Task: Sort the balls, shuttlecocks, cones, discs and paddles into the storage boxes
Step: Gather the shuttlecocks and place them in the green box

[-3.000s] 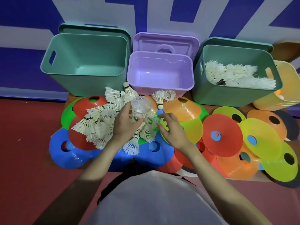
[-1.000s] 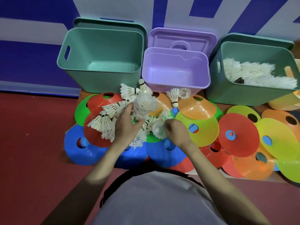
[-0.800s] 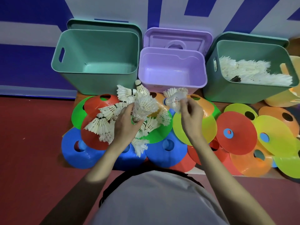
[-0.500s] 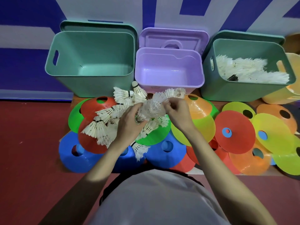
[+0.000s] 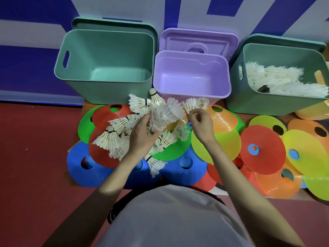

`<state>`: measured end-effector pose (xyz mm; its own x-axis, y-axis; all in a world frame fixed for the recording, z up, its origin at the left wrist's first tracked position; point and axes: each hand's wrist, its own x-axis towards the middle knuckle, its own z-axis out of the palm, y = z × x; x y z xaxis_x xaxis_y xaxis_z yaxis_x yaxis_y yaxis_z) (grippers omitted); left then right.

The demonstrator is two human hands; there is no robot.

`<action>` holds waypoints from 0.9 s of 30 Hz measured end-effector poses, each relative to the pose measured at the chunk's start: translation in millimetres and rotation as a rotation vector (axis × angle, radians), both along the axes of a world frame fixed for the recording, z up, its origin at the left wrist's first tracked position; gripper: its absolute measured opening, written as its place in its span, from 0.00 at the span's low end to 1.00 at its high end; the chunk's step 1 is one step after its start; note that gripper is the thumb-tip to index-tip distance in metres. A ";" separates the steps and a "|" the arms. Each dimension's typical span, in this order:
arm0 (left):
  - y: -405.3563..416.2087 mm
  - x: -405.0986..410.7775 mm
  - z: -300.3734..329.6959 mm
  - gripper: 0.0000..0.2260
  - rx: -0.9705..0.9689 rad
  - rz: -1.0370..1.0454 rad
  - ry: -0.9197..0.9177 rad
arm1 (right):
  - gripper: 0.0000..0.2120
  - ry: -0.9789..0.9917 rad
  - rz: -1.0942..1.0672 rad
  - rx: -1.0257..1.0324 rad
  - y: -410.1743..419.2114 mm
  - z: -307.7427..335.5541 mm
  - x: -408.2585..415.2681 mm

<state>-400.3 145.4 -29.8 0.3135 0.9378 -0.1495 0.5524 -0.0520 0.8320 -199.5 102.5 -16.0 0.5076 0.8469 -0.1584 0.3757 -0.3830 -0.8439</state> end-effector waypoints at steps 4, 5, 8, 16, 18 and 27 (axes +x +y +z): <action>0.2 -0.2 -5.6 0.27 -0.011 -0.001 0.001 | 0.16 -0.234 0.329 -0.267 -6.9 -26.0 1.0; 0.2 -0.1 -7.4 0.27 -0.011 -0.001 0.004 | 0.17 -0.268 0.370 -0.312 -7.8 -30.7 -2.5; 0.1 2.1 -8.9 0.28 -0.008 0.007 0.024 | 0.17 -0.315 0.409 -0.382 -8.6 -45.6 -13.0; -6.7 10.4 -4.0 0.28 0.015 0.002 0.065 | 0.08 -0.477 0.247 -0.232 -17.3 -39.6 -6.3; -9.5 14.3 -3.9 0.28 0.021 -0.003 0.069 | 0.08 -0.429 0.148 -0.102 -24.1 -22.8 3.8; -24.9 61.1 6.2 0.26 0.057 -0.017 0.079 | 0.07 -0.408 -0.234 0.468 -60.2 41.1 69.5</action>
